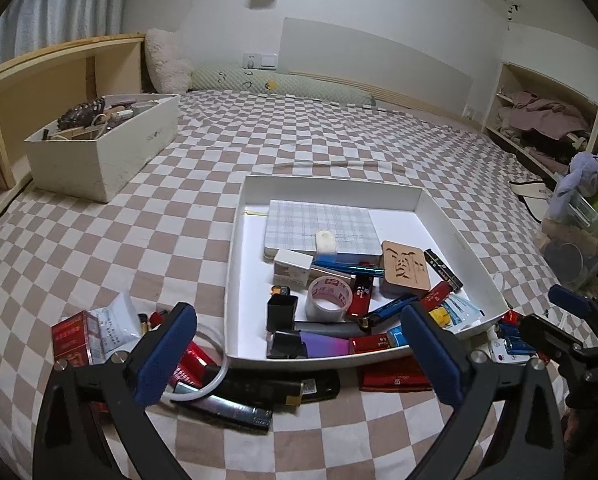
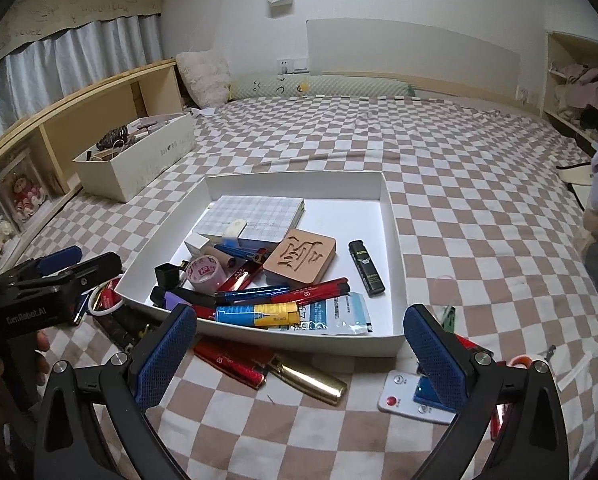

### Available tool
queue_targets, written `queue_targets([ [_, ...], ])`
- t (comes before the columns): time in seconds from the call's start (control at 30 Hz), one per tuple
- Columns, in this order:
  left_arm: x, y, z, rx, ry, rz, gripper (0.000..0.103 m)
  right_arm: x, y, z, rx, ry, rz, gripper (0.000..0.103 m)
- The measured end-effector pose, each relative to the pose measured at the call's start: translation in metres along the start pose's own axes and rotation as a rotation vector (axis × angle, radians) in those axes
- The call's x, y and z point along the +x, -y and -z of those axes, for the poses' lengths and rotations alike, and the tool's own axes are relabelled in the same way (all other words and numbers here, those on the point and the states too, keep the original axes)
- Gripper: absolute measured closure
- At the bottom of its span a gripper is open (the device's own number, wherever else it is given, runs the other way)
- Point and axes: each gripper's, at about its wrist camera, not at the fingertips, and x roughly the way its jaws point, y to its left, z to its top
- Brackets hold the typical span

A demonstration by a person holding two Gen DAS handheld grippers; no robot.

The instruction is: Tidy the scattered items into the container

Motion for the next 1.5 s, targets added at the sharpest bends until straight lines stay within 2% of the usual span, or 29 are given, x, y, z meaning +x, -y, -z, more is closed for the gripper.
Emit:
queue_targets([
  [0.47, -0.028, -0.006, 0.012, -0.009, 0.023, -0.050, 0.000, -0.031, -0.004, 0.013, -0.021, 0.045, 0.034, 0.000],
  [0.7, -0.042, -0.003, 0.021, 0.026, 0.043, -0.082, 0.000, -0.042, -0.005, 0.020, -0.021, 0.059, 0.039, 0.000],
  [1.5, -0.075, 0.004, 0.045, 0.063, 0.061, -0.075, 0.000, -0.069, -0.006, 0.040, -0.020, 0.094, 0.083, 0.000],
])
